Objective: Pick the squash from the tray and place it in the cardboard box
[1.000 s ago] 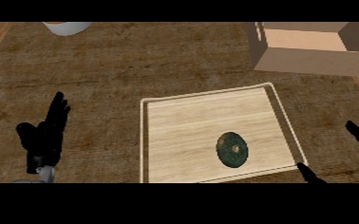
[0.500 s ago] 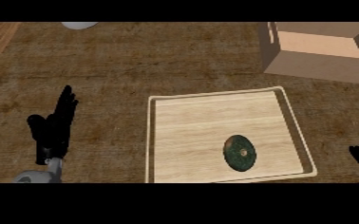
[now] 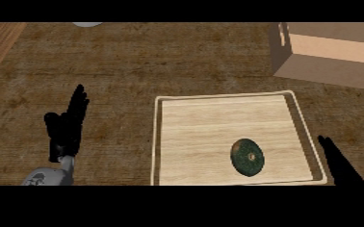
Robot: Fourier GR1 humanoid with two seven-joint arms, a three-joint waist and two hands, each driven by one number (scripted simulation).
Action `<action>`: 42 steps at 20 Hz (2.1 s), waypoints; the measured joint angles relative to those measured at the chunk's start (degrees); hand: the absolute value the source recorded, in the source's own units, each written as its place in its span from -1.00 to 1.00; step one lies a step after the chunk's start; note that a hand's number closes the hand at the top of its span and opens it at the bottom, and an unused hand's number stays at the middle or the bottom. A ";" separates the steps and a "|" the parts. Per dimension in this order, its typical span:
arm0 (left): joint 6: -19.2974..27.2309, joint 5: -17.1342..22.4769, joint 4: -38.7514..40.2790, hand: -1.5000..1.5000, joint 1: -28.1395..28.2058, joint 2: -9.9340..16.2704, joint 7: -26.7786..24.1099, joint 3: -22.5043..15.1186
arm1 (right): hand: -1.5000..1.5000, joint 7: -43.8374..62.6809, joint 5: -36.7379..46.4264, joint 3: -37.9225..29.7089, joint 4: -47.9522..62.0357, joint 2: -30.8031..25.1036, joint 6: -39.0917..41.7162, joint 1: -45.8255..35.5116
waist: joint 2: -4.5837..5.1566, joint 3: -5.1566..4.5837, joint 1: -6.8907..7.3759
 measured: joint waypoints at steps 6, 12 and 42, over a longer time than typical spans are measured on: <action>-1.51 0.52 0.79 0.00 -0.32 0.37 -0.26 1.11 | -1.00 6.04 3.92 5.90 1.99 6.01 5.37 -7.48 | -0.10 0.07 0.15; -1.21 -0.17 2.33 0.00 -1.24 -0.70 -0.73 1.47 | -1.00 7.80 10.47 9.10 3.47 14.21 9.32 -12.11 | -0.11 0.13 -0.24; -2.22 -1.71 3.54 0.00 -2.40 -1.89 -0.28 3.25 | -1.00 7.33 15.53 2.63 17.95 24.78 14.91 -16.97 | -0.09 0.28 -0.37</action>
